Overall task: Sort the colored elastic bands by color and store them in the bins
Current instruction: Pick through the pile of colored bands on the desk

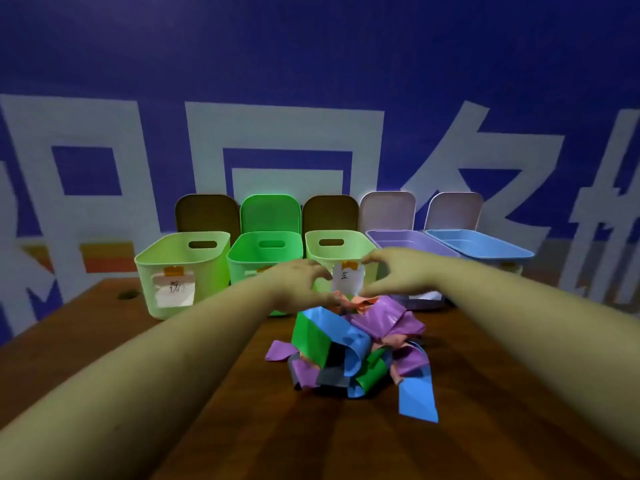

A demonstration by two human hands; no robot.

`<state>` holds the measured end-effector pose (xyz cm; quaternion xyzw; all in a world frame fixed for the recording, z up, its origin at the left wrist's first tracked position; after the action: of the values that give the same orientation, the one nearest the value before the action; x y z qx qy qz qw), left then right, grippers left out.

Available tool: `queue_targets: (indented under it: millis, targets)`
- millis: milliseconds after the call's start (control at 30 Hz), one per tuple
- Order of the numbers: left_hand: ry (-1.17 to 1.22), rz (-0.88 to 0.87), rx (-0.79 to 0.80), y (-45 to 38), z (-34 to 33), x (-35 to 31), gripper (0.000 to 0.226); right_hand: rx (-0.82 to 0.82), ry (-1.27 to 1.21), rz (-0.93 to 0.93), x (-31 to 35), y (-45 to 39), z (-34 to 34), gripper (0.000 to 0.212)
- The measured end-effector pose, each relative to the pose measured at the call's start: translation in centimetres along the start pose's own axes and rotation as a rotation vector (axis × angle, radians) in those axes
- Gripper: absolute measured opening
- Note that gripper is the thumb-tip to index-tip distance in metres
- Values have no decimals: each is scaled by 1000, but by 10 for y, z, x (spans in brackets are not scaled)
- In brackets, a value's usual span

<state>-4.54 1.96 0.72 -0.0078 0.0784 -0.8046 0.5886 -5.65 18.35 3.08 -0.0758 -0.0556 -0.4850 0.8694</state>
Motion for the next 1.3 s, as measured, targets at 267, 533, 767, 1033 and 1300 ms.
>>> queue_targets:
  millis: [267,533,767,1033,1300]
  targets:
    - [150,-137,-77,-28,-62,-17,40,60,-122,-27,-31,-6,-66,30]
    - [522,-114,-191,-50,-74,-22,8,-219,-368,-19,-60,-3,-73,13]
    - [1138,-73,-318,-61,-34,-23,8,-442,-624,80,-56,-18,-13,7]
    - [1184,-122,-489,-54,5,-12,12,-490,-712,206,-28,-37,8,7]
    - [1223,21,-524,-54,4,12,12,-305,-631,180,-19,-54,-13,23]
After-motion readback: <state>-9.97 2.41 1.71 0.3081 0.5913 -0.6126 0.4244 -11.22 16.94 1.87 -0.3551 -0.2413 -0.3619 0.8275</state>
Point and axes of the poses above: each hand's wrist, its own y-axis away from the middle knuckle, its own z-axis out of the back of the hand, x = y × z, the point moved 5 cm from there along -y, towards the middle knuckle, and after that the axes turned 6 degrees about z, right-handed, at the moved point
